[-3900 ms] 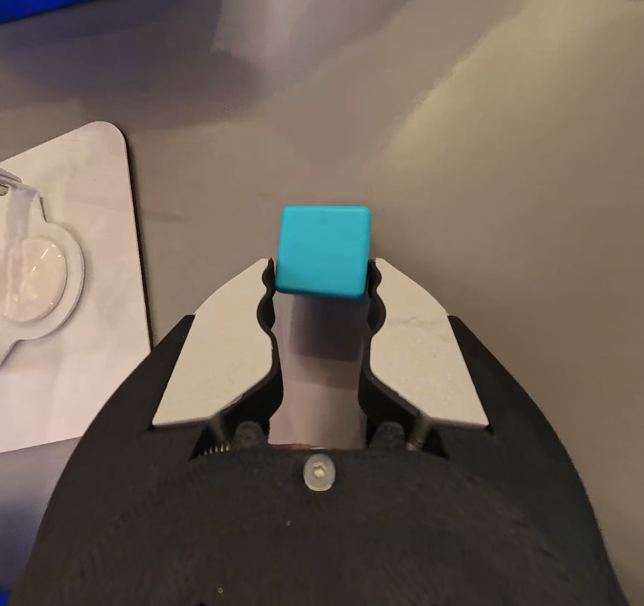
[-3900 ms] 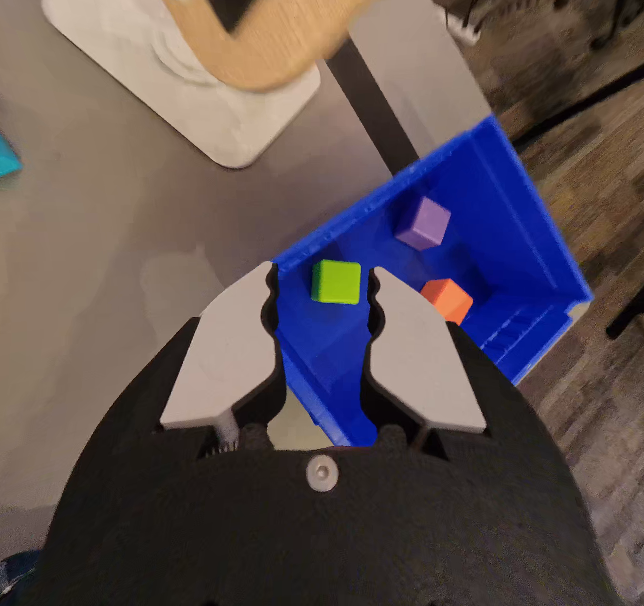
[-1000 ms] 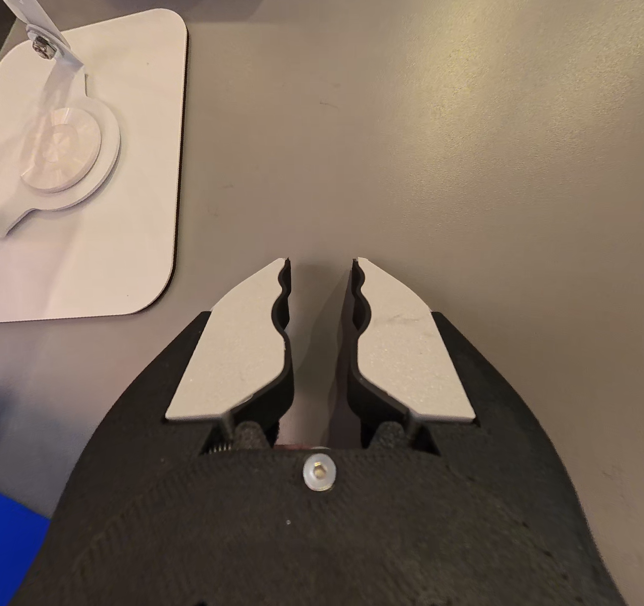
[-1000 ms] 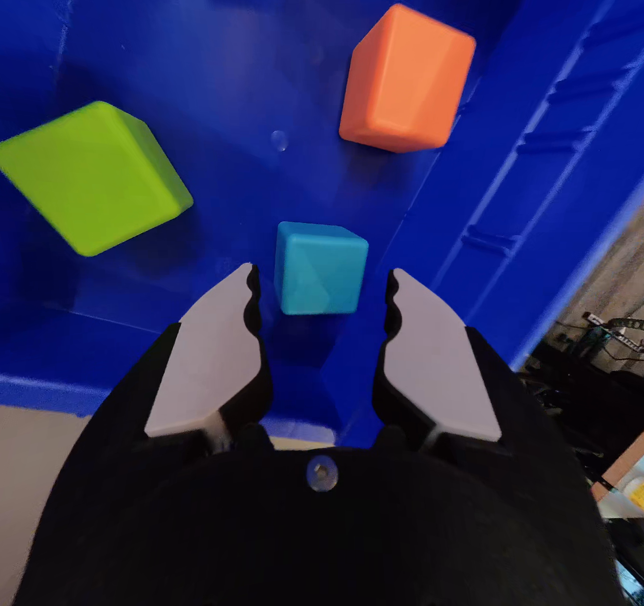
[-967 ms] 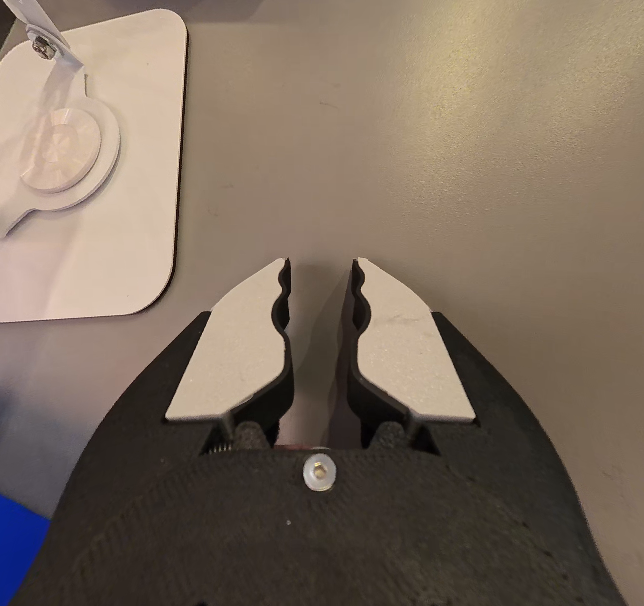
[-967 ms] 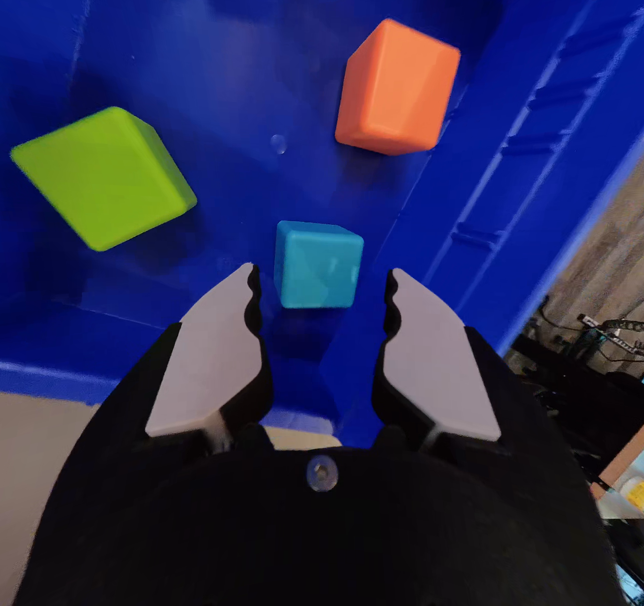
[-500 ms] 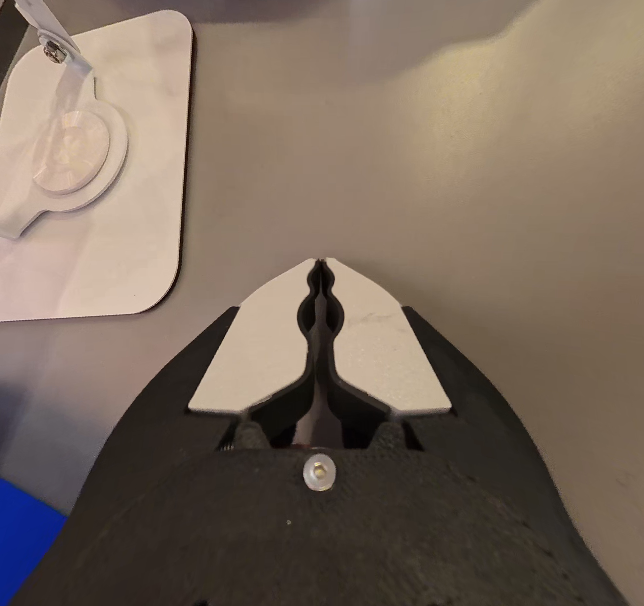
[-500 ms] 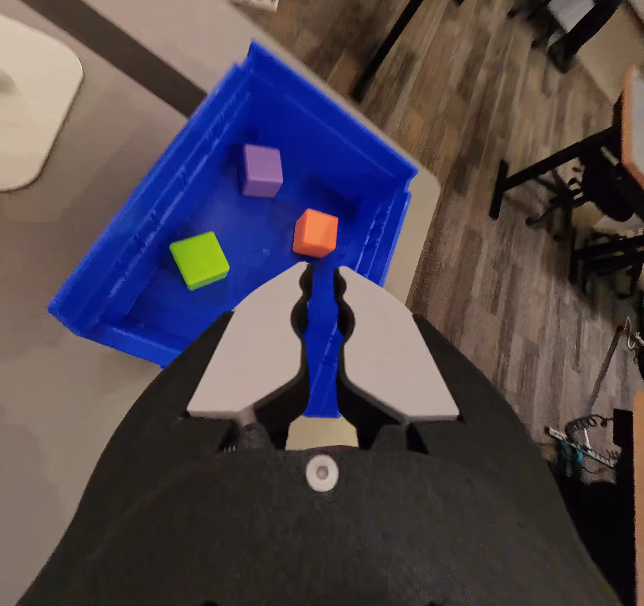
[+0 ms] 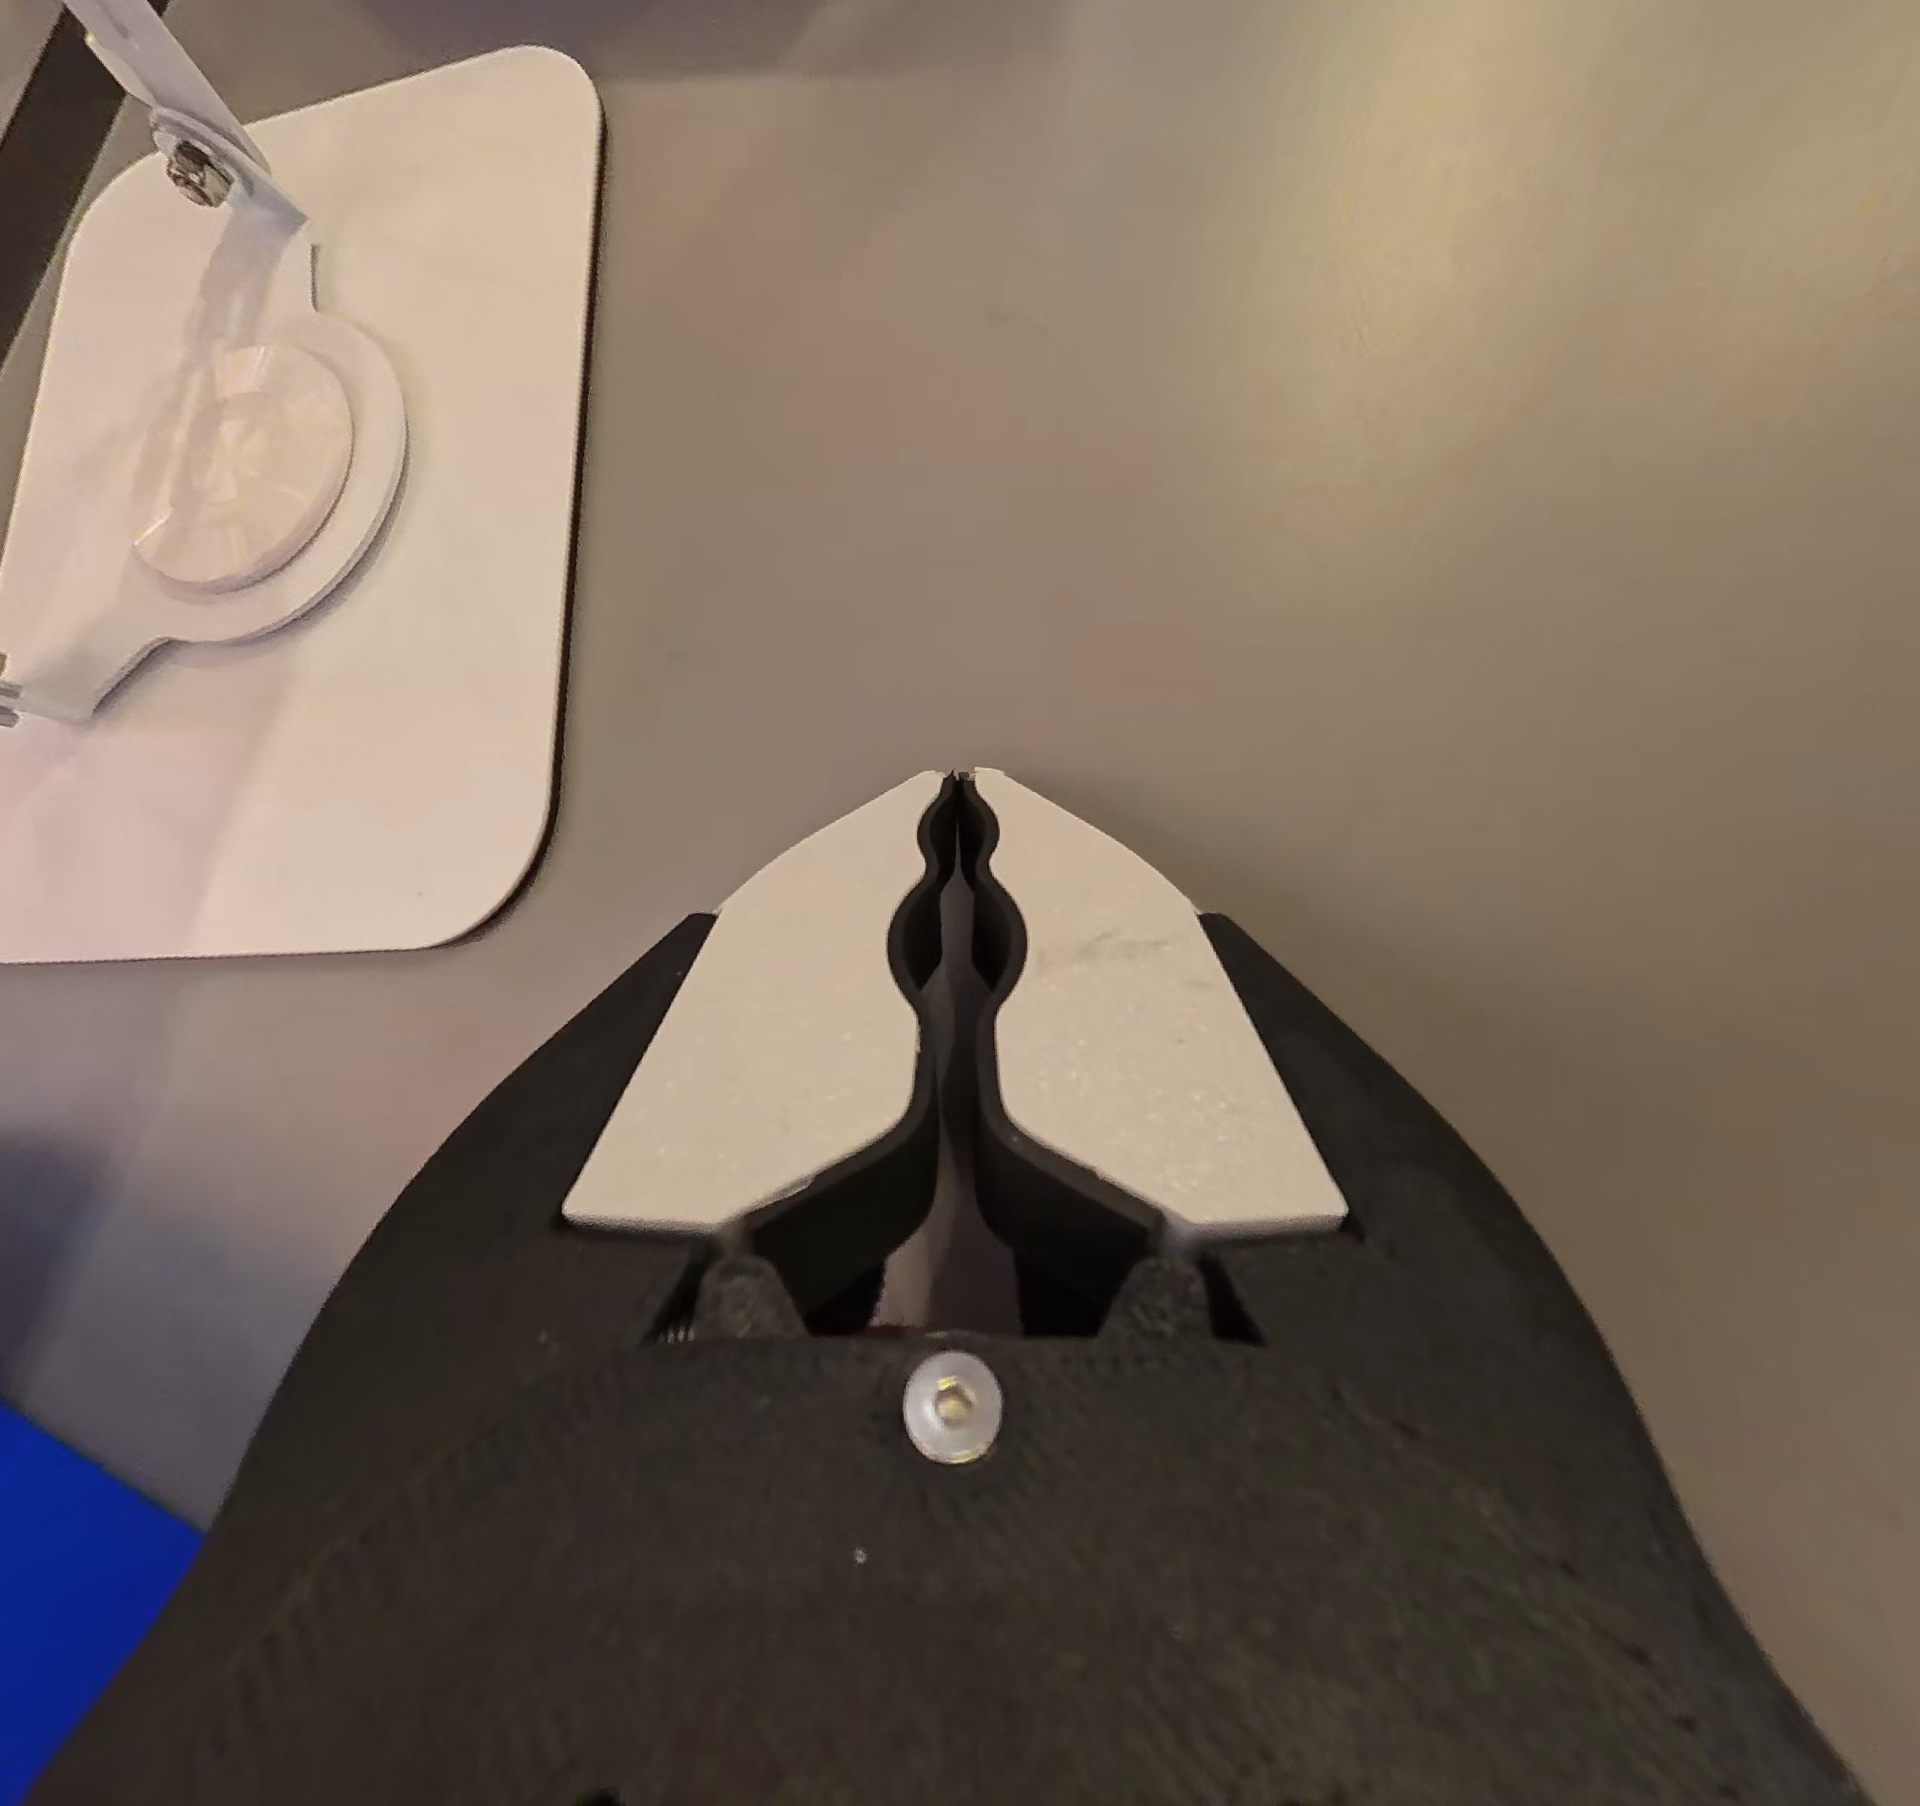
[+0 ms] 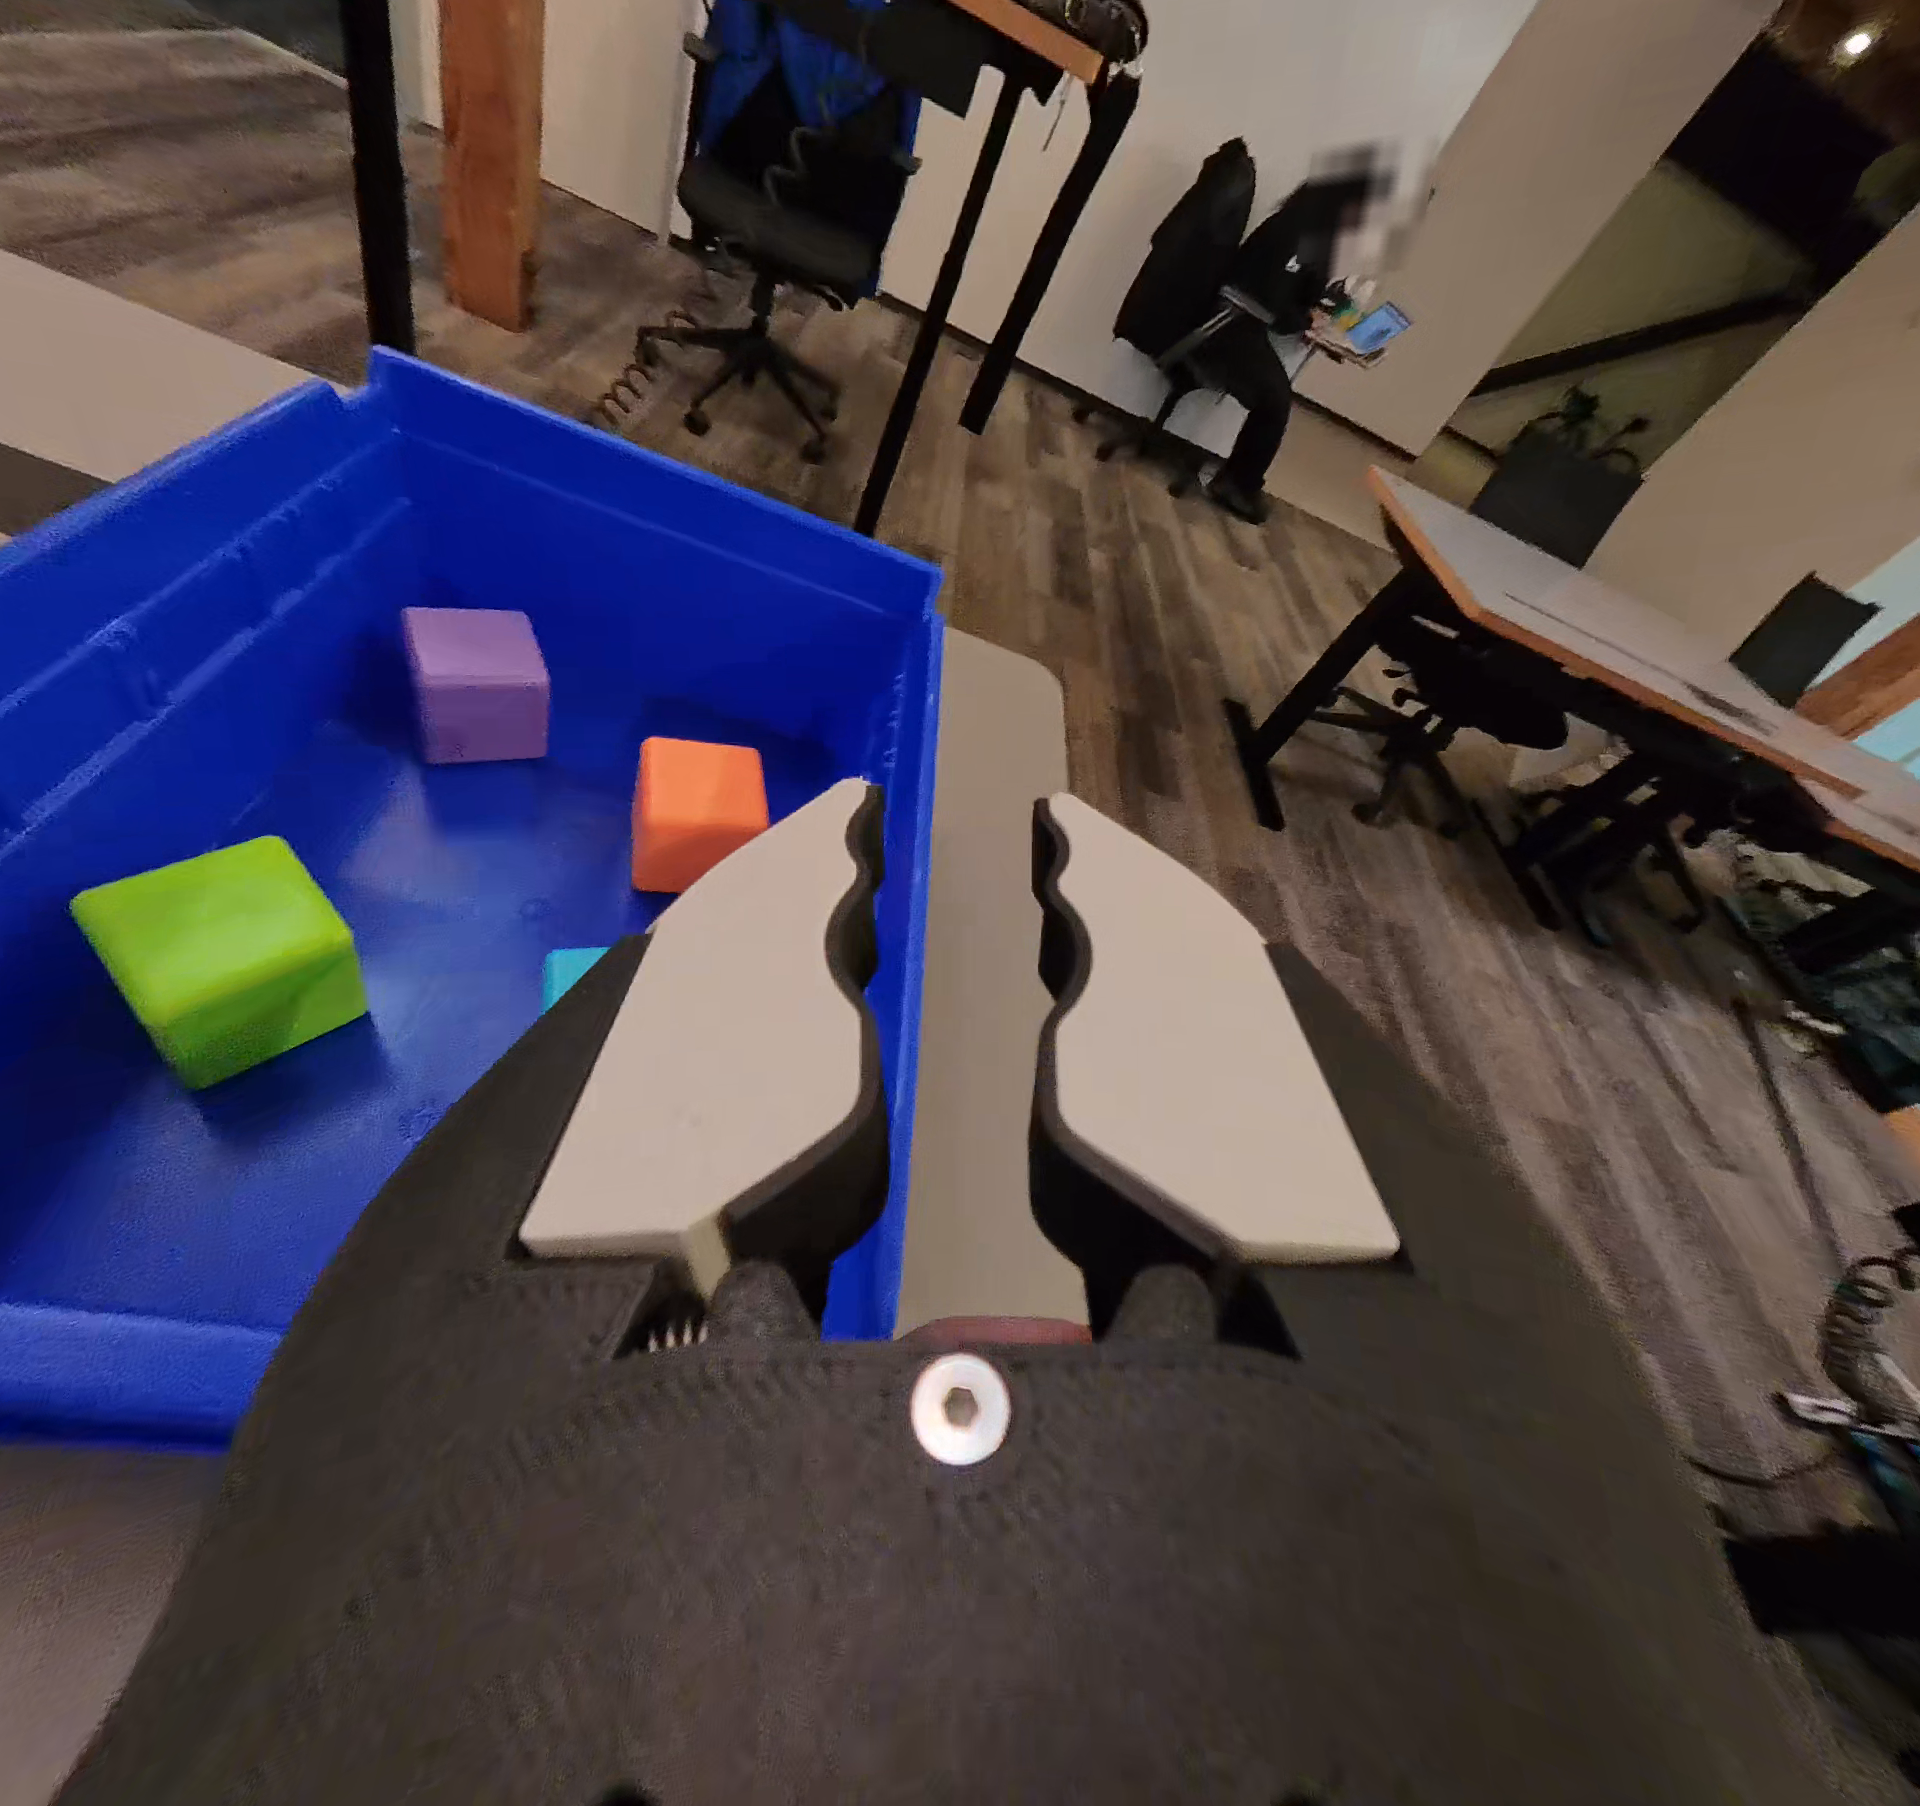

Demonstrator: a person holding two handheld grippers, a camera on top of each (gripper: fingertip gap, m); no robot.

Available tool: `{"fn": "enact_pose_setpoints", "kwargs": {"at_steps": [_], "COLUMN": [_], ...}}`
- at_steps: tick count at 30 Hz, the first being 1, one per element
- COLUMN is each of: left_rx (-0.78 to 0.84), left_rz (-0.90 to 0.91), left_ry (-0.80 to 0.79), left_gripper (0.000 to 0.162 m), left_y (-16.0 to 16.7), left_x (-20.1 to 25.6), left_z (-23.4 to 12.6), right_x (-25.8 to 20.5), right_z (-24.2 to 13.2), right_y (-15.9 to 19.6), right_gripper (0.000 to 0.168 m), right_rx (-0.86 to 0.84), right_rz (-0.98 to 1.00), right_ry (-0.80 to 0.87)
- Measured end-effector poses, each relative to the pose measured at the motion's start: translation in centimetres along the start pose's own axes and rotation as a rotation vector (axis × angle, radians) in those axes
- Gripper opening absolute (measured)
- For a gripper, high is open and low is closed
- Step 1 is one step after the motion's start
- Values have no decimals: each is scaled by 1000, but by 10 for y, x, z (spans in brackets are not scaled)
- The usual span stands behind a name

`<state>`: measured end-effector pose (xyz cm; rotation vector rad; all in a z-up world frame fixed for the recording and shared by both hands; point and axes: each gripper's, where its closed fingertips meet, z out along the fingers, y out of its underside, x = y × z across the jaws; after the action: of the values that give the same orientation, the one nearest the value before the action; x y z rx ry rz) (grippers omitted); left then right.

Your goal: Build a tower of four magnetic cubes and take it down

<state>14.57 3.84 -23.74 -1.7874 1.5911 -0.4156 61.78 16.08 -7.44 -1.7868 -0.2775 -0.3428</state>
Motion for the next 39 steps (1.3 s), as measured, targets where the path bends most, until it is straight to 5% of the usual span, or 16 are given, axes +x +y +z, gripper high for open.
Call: {"fn": "enact_pose_setpoints", "kwargs": {"at_steps": [15,39], "left_rx": [-2,-6], "left_rz": [-4,-15], "left_ry": [-20,-37], "left_gripper": [0,0], "left_y": [0,1], "left_x": [-2,-5], "left_z": [1,2], "right_x": [-20,-31], "right_z": [12,22], "right_y": [67,91], "right_gripper": [54,29], "right_rx": [-290,-315], "right_rz": [54,97], "right_ry": [-169,-211]}}
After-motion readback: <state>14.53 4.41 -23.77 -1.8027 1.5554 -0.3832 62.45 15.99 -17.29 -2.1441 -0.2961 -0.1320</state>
